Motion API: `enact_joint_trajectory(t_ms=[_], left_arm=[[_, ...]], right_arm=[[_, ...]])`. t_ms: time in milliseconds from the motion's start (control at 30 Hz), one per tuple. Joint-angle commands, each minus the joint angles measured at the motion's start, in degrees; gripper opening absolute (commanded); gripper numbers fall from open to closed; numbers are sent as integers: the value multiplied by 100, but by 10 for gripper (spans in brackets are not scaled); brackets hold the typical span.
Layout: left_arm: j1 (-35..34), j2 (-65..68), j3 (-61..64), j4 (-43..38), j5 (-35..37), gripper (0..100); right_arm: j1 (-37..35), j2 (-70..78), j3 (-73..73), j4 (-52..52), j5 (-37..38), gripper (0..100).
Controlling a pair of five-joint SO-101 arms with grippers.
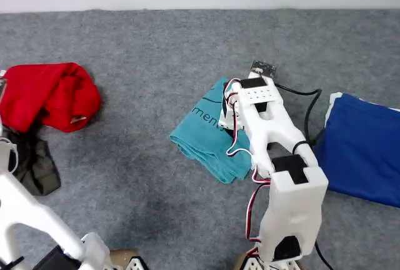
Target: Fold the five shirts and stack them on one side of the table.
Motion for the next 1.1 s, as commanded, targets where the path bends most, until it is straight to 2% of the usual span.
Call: enact_joint_trajectory(t_ms=[0,100,133,167,400,700,800,1067], left_arm=[[35,-158,-31,0,-9,16],[35,-158,-31,0,-9,16],[35,-158,-31,0,-9,16],[35,-158,-31,0,-9,16],[35,-158,-31,0,-9,16],[35,-158,-31,0,-9,16],[44,-149,-31,0,-9,16],[44,-149,-31,0,-9,16]], right_arm=[[75,418,-264,-189,-26,179],[101,488,-387,-48,9,19],[110,514,-457,84,114,1],[145,523,-536,215,255,23],[558,40,-1415,1429,1512,8],[1323,-1367,-1925,2949,3859,8],[1622,-1815,-1934,3240,4598,8],[2756,-2554,-1934,3451,5829,8]])
